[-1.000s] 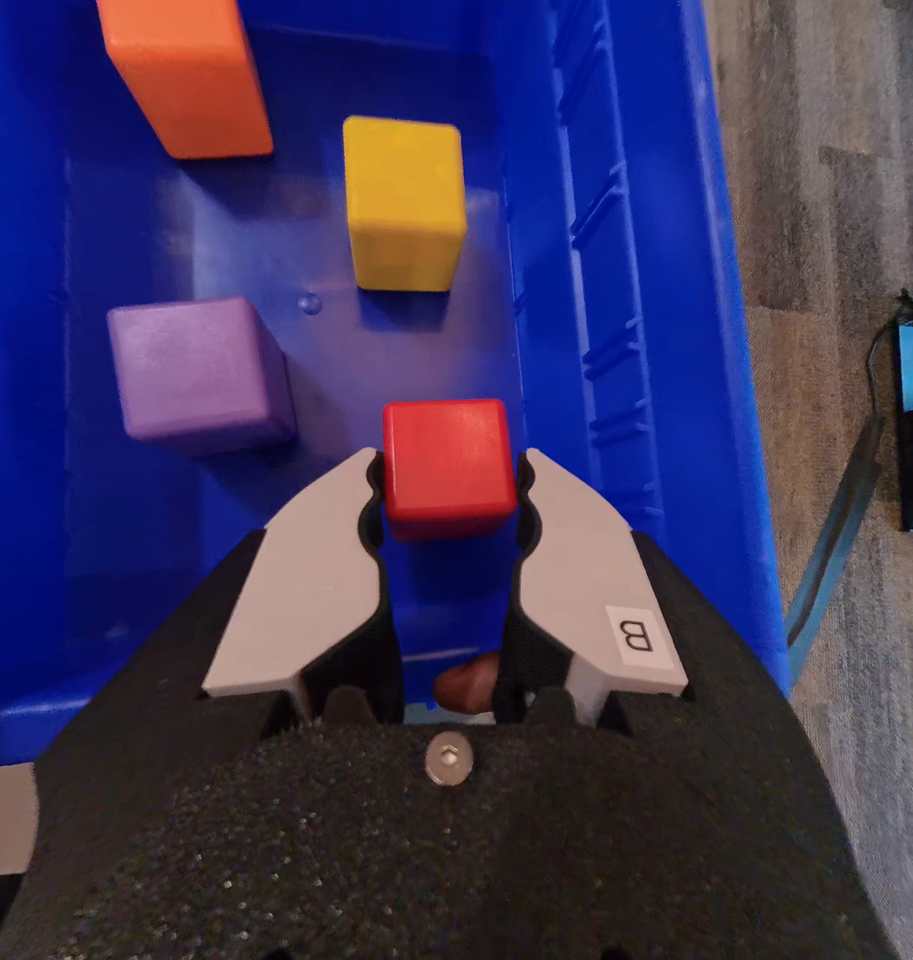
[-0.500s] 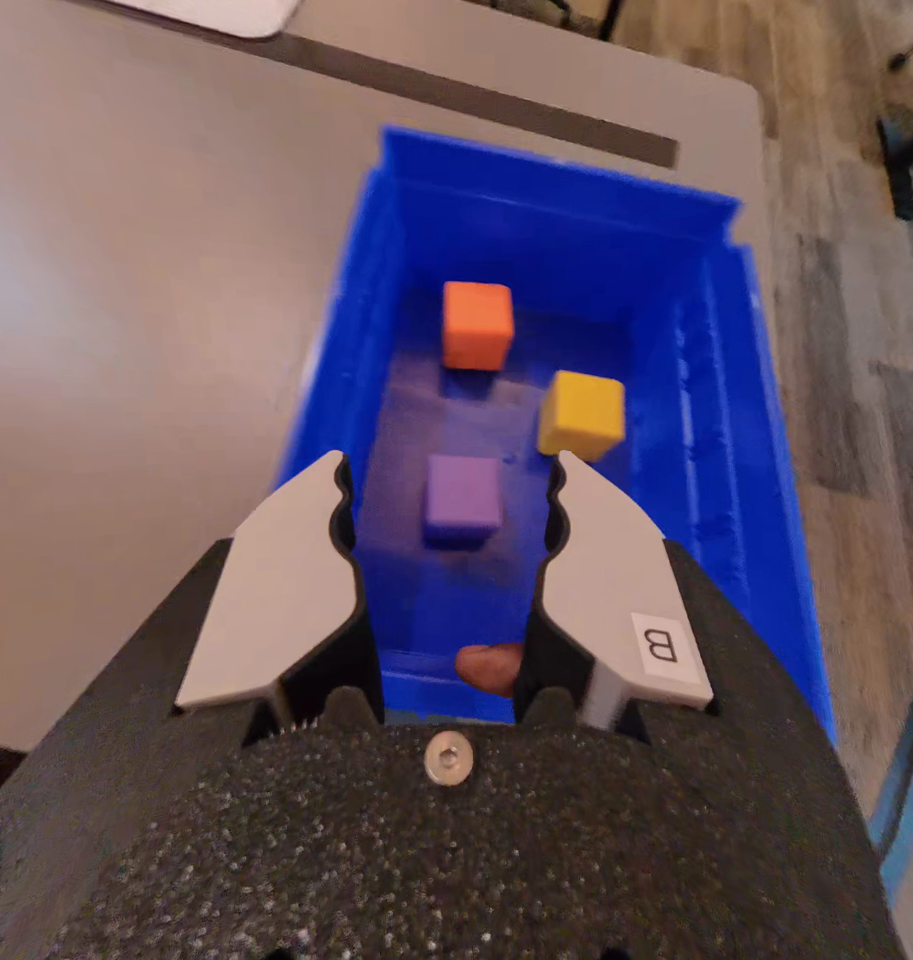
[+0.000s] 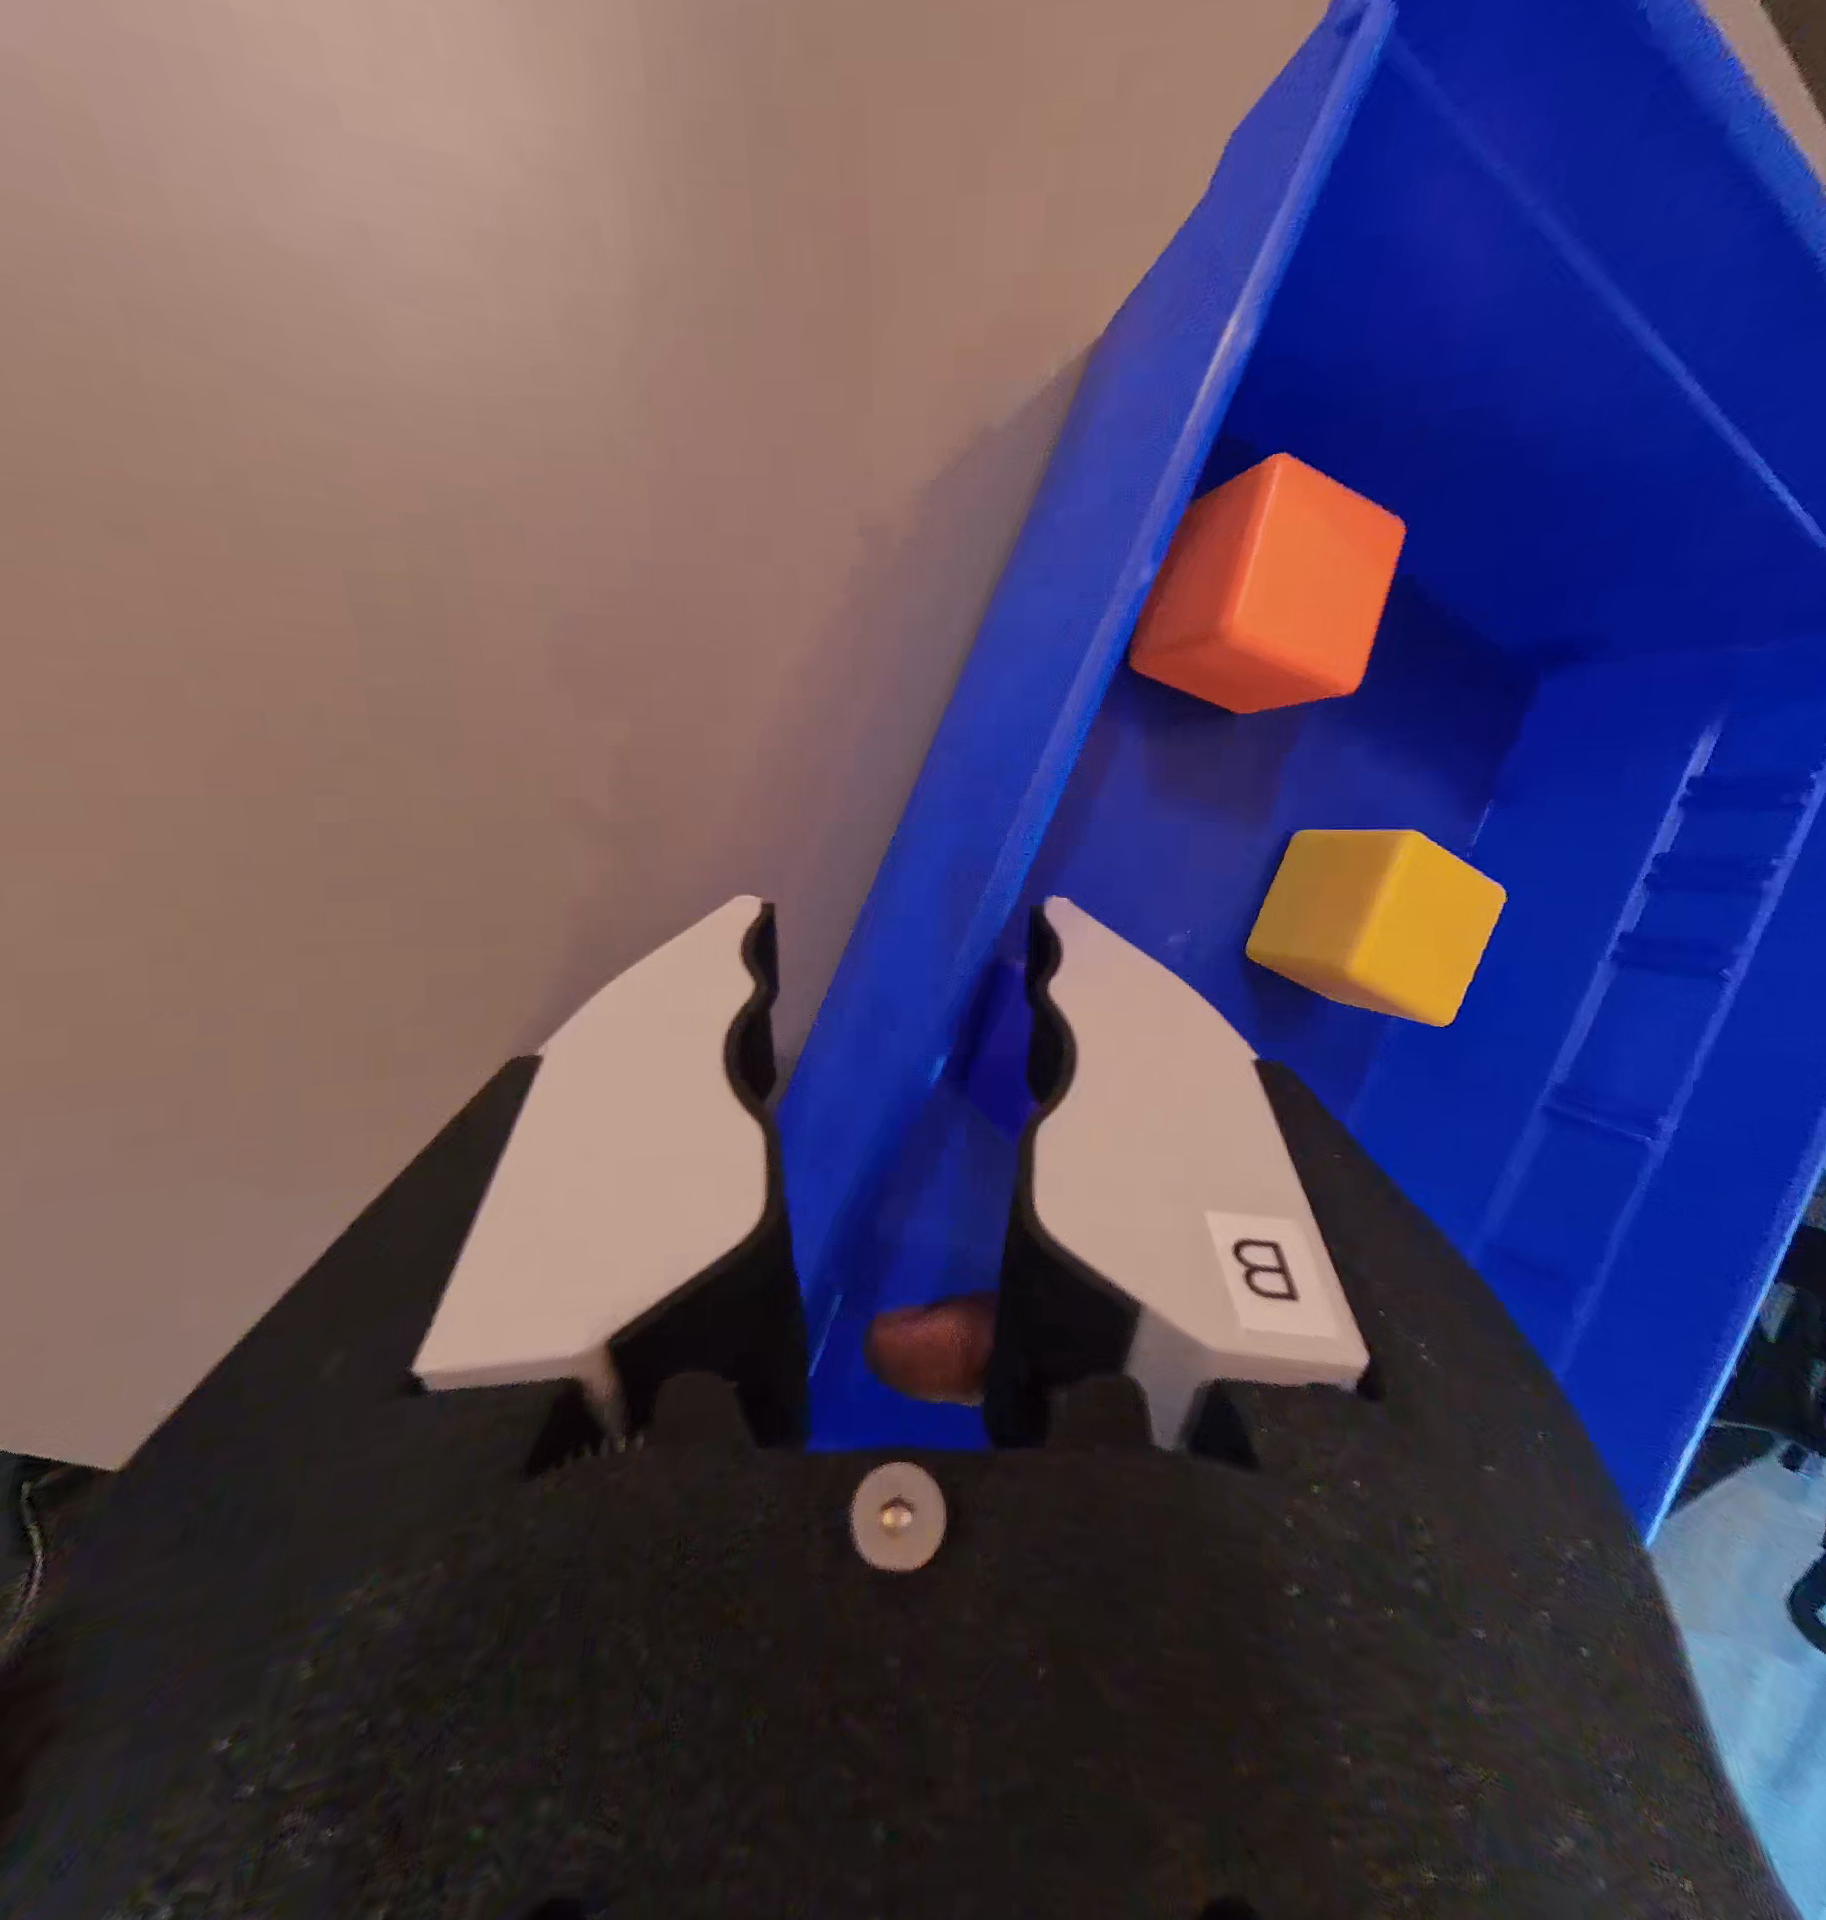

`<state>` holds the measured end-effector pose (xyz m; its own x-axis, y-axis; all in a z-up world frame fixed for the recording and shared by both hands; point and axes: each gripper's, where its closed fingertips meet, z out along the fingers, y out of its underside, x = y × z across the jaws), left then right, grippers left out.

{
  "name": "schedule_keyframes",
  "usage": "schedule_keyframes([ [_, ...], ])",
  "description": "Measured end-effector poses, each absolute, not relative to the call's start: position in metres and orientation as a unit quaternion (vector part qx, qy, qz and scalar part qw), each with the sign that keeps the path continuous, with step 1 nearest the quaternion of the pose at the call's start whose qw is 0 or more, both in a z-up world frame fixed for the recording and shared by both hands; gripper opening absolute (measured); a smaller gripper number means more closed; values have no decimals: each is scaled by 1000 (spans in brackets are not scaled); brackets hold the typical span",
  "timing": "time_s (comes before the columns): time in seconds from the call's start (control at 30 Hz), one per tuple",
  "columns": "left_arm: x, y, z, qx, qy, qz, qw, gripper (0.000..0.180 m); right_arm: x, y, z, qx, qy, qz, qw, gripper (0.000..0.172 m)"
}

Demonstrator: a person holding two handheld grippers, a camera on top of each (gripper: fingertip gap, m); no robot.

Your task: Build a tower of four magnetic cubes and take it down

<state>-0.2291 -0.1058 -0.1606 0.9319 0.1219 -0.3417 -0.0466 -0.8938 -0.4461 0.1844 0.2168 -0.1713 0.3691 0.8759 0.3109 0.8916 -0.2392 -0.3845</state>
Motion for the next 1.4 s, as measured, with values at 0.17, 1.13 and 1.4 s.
schedule_keyframes([
  [0.17, -235, -107, -173, -968, 1, 167, 187, 44, 184, 218, -177, -775, -585, -47, 233, 35],
  [1.13, -267, -43, -172, -906, 343, 156, 195, 15, 186, 108, -172, -450, -863, 15, 228, 12],
  [1.4, -252, 0, -172, -869, 427, 136, 209, 15, 170, 71, -171, -353, -908, 38, 224, 13],
])
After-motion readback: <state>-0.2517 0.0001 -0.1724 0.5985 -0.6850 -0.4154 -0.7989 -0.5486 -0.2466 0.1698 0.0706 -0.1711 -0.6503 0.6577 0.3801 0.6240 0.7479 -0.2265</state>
